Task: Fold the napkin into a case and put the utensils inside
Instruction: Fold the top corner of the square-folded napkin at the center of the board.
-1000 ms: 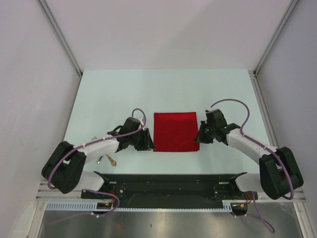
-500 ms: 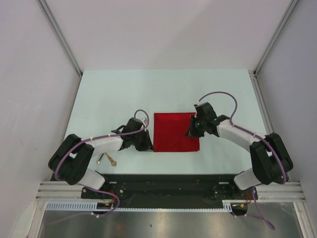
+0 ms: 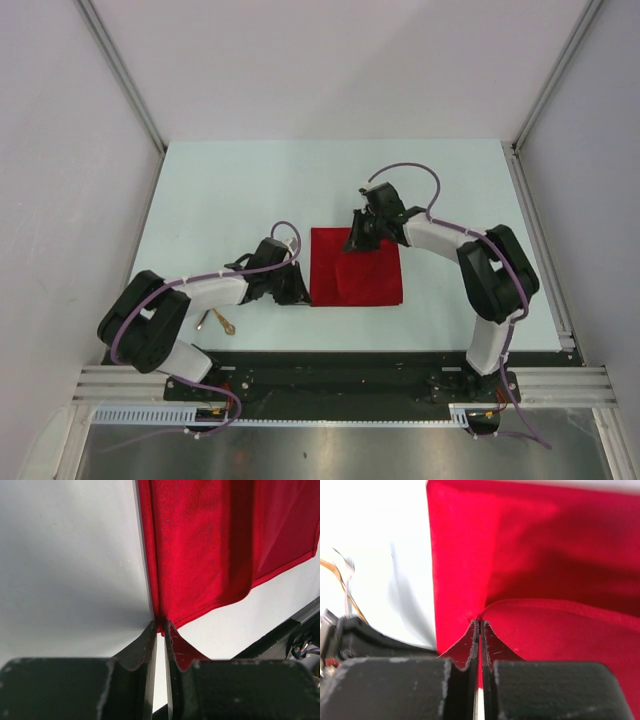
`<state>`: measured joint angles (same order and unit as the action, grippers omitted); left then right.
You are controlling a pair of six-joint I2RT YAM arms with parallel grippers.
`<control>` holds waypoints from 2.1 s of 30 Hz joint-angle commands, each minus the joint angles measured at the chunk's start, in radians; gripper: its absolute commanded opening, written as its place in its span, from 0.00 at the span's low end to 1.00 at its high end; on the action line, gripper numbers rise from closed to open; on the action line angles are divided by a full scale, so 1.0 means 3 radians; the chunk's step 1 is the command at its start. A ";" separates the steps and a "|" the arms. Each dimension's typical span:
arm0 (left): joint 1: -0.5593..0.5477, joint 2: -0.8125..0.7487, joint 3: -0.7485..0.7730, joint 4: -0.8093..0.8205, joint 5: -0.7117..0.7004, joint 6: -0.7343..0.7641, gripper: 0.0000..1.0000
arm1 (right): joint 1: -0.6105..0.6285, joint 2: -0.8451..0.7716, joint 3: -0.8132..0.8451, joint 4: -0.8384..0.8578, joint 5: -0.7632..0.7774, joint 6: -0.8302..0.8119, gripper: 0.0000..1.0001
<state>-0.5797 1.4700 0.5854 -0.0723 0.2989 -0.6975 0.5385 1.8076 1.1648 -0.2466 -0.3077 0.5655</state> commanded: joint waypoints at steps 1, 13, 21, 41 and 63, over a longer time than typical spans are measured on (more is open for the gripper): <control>0.0020 -0.0022 -0.0054 0.0042 -0.0086 0.0080 0.16 | 0.0031 0.0315 0.0345 0.0269 -0.0166 0.0032 0.00; 0.0020 -0.0042 -0.0121 0.0062 -0.0107 0.0080 0.15 | 0.0046 0.0852 0.0888 0.0382 -0.0299 0.0119 0.00; 0.0020 -0.0037 -0.0141 0.0077 -0.0102 0.0075 0.14 | 0.0046 0.1031 0.1011 0.0459 -0.0299 0.0160 0.00; 0.0020 -0.0017 -0.0192 0.0103 -0.0081 0.0060 0.14 | 0.0000 0.1353 0.1384 0.0510 -0.0350 0.0252 0.02; 0.0025 -0.0303 -0.0085 -0.0173 -0.0229 0.0050 0.36 | -0.0235 0.1098 0.1742 0.0322 -0.0560 0.0314 0.43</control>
<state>-0.5793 1.4414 0.5518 -0.0261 0.2966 -0.7006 0.5087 2.2299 1.6314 -0.1211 -0.4538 0.6731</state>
